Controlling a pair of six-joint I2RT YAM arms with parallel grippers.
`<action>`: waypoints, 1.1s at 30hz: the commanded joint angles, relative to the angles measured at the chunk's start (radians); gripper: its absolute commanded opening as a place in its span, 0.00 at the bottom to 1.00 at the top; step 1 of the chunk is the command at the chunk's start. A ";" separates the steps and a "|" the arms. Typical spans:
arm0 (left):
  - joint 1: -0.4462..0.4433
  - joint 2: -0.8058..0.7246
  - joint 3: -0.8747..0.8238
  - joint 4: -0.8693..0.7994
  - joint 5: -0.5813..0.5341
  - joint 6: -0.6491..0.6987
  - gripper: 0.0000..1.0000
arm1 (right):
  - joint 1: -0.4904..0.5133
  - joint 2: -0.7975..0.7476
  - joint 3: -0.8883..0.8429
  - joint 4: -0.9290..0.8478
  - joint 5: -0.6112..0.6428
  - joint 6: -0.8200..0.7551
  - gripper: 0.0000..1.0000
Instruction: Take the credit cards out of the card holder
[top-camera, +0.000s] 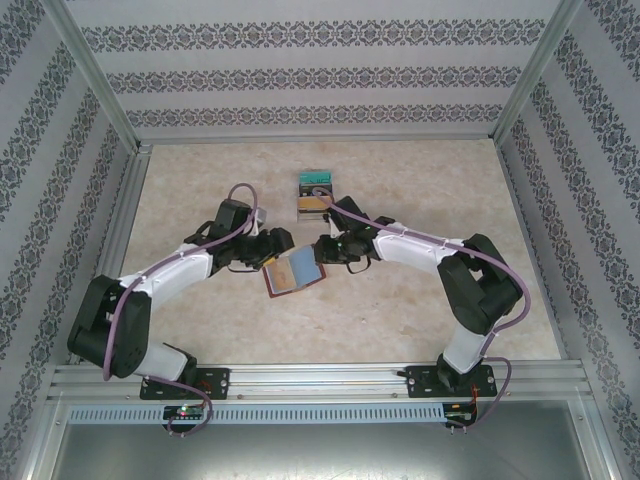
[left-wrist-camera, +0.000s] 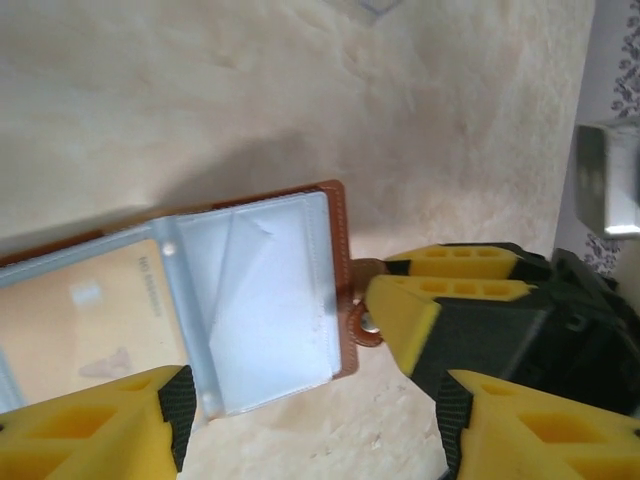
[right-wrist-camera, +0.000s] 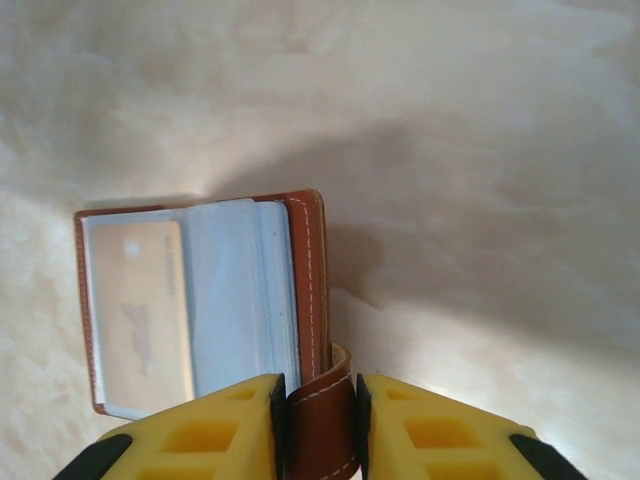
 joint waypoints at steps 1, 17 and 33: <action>0.017 -0.039 -0.047 -0.075 -0.039 0.024 0.66 | 0.037 -0.011 0.063 -0.055 0.089 -0.008 0.28; 0.034 -0.080 -0.106 -0.080 -0.060 0.025 0.66 | 0.061 -0.035 0.130 -0.113 0.136 -0.079 0.28; 0.037 -0.104 -0.133 -0.097 -0.083 0.002 0.57 | 0.110 0.213 0.229 -0.079 -0.122 -0.063 0.00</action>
